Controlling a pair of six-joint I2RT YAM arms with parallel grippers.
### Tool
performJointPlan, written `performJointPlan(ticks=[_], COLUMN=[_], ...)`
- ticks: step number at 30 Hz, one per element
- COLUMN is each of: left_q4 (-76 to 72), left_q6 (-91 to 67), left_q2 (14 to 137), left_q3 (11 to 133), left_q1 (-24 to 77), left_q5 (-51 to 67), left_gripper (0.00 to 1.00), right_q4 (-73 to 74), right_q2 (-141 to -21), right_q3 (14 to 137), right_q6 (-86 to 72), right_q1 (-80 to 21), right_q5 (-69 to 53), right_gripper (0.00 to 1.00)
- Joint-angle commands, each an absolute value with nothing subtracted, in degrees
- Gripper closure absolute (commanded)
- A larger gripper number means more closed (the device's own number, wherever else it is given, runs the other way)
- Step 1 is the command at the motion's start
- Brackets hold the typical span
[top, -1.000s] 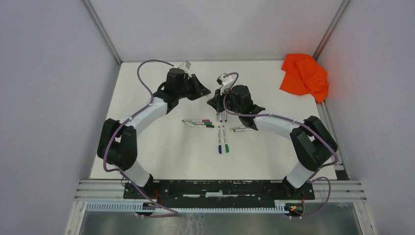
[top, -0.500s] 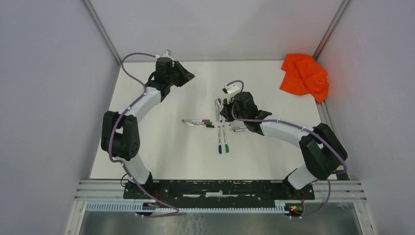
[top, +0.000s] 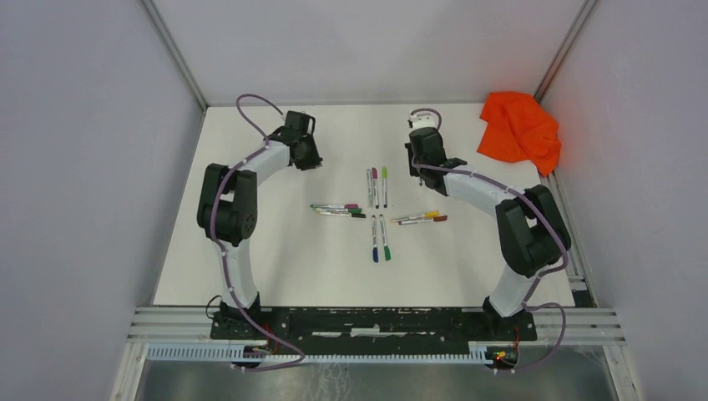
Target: Open the pen caps
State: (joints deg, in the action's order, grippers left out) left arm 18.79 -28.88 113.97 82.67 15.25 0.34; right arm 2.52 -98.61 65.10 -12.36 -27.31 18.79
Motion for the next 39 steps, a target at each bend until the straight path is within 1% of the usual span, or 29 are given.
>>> performJointPlan(ticks=[1,8,12,19,23,25,27,33,39], left_q4=[25.0,28.3,29.6,30.9,30.9,30.9,30.9,30.9,30.6], left_q6=[-21.4,-18.5,-18.2,-18.6,-18.9,-19.0,-19.1,-19.7,-21.4], left_q2=[117.9,120.9,121.9,123.8,124.0,124.0,124.0,123.3,121.3], left_q3=[87.4,90.1,90.6,91.1,90.9,90.9,90.9,90.6,90.6], left_q1=[15.2,15.2,15.2,15.2,15.2,15.2,15.2,15.3,15.2], left_q5=[-3.0,-7.6,-10.6,-11.9,-11.9,-11.9,-11.7,-11.7,-11.5], left_gripper=[0.96,0.91,0.83,0.7,0.65,0.62,0.61,0.6,0.57], right_q4=[6.3,7.8,7.6,7.5,7.4,7.1,7.1,6.8,6.7], right_q2=[-103.9,-110.3,-112.0,-114.3,-115.0,-115.2,-115.3,-115.1,-112.1], right_q3=[70.0,74.7,75.2,75.9,75.6,75.2,74.8,73.9,73.7], right_q6=[-11.9,-11.5,-11.4,-11.1,-11.2,-11.4,-11.7,-12.3,-11.3], right_q1=[-25.3,-21.8,-19.9,-18.9,-18.8,-18.8,-18.8,-18.8,-18.8], right_q5=[23.0,22.6,21.6,19.3,18.1,17.6,17.4,16.6,17.2], right_gripper=[1.0,0.98,0.97,0.88,0.81,0.77,0.73,0.67,0.6])
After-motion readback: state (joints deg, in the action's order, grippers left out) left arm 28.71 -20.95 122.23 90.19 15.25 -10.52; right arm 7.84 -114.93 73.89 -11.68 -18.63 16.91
